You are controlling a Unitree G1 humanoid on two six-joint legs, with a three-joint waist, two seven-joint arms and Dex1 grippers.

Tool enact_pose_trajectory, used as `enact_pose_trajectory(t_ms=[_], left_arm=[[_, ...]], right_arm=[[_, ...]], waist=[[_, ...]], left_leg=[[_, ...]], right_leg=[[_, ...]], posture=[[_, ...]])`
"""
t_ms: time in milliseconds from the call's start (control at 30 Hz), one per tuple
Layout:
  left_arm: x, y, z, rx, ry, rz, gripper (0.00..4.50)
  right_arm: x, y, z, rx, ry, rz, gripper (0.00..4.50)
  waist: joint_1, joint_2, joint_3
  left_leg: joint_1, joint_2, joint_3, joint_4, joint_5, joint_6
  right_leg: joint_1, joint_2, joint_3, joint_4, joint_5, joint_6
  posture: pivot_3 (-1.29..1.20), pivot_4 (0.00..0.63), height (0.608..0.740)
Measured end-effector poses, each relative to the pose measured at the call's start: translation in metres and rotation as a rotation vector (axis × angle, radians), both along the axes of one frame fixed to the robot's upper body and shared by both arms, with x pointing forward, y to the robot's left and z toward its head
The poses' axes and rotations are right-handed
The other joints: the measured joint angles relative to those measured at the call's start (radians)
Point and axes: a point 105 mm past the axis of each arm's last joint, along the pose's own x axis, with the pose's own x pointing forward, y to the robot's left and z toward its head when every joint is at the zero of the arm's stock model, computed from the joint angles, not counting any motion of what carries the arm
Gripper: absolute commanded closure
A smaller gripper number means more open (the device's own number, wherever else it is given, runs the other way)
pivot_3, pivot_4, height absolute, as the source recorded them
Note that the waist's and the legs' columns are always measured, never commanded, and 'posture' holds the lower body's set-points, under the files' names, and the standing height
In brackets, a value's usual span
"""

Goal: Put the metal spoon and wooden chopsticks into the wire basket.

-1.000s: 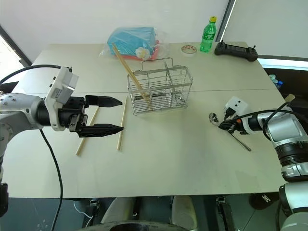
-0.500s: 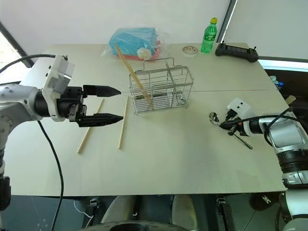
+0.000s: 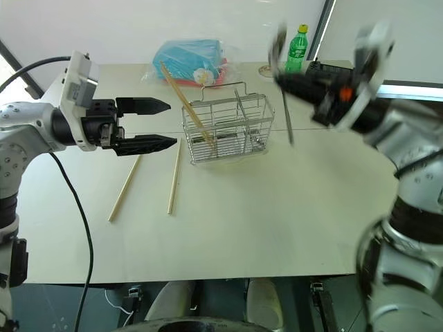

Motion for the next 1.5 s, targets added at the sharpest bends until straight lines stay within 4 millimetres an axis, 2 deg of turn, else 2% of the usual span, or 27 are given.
enact_pose_trajectory(t_ms=[67,200,467,633,833,933,1133,1167,1367,1500], left_arm=[[0.002,-0.001,-0.004,0.004,0.011,-0.005,0.00],[0.003,0.000,-0.003,0.003,0.013,-0.008,0.00],[0.002,-0.001,0.001,0.002,-0.005,-0.011,0.00],[0.002,-0.001,0.003,0.001,-0.015,0.000,0.00],[0.002,-0.001,0.003,-0.001,-0.022,0.020,0.00],[0.003,0.001,0.004,-0.005,-0.024,0.036,0.00],[0.004,0.003,0.008,-0.016,-0.037,0.051,0.00],[0.004,0.003,0.009,-0.016,-0.038,0.051,0.00],[0.007,0.002,0.011,-0.032,-0.044,0.053,0.00],[0.008,0.003,0.009,-0.020,-0.045,0.056,0.00]], right_arm=[[0.009,0.008,0.007,0.069,0.011,-0.020,4.43],[0.042,0.021,-0.013,0.109,0.105,-0.113,4.43],[0.093,0.003,-0.039,0.202,0.192,-0.285,4.43],[0.112,0.004,-0.062,0.181,0.230,-0.336,4.43],[0.121,0.019,-0.079,0.169,0.257,-0.334,4.43],[0.124,0.020,-0.087,0.167,0.267,-0.348,3.57],[0.126,0.013,-0.100,0.170,0.305,-0.385,0.36],[0.125,0.012,-0.100,0.170,0.304,-0.388,0.02],[0.120,0.005,-0.090,0.161,0.267,-0.409,0.02],[0.106,-0.012,-0.083,0.098,0.232,-0.439,0.02]], waist=[[0.004,-0.002,-0.001],[0.001,-0.002,-0.001],[-0.004,-0.002,-0.001],[-0.009,-0.001,0.000],[-0.007,-0.001,0.000],[-0.005,-0.001,0.000],[-0.006,-0.001,0.000],[-0.006,-0.001,0.000],[-0.006,-0.001,0.000],[0.000,-0.001,0.000]], left_leg=[[-0.001,0.000,-0.001,-0.001,0.000,0.000],[-0.003,-0.002,0.003,-0.003,0.000,0.000],[-0.002,-0.001,0.004,-0.006,0.000,0.000],[-0.001,0.000,0.005,-0.006,0.000,0.000],[-0.001,0.000,0.005,-0.007,0.000,0.000],[-0.001,0.000,0.005,-0.008,0.000,0.000],[-0.001,0.000,0.005,-0.008,0.000,0.000],[-0.001,0.000,0.005,-0.008,0.000,0.000],[-0.001,-0.001,0.005,-0.008,0.000,0.000],[-0.001,-0.001,0.005,-0.009,0.000,0.000]], right_leg=[[-0.001,0.000,0.000,0.000,0.001,0.002],[-0.005,-0.001,0.004,0.000,0.002,0.004],[-0.007,0.000,0.005,0.001,0.004,0.007],[-0.007,0.002,0.006,0.001,0.004,0.007],[-0.007,0.002,0.007,0.000,0.004,0.007],[-0.007,0.002,0.007,0.000,0.004,0.007],[-0.007,0.002,0.007,0.001,0.004,0.007],[-0.007,0.002,0.007,0.001,0.004,0.007],[-0.007,0.002,0.007,0.001,0.004,0.007],[-0.007,0.002,0.007,0.000,0.004,0.007]], posture=[[0.00,0.150,0.720],[0.00,0.150,0.720],[0.00,0.150,0.720],[0.00,0.150,0.720],[0.00,0.150,0.720],[0.00,0.150,0.720],[0.00,0.150,0.720],[0.00,0.150,0.720],[0.00,0.150,0.720],[0.00,0.150,0.720]])
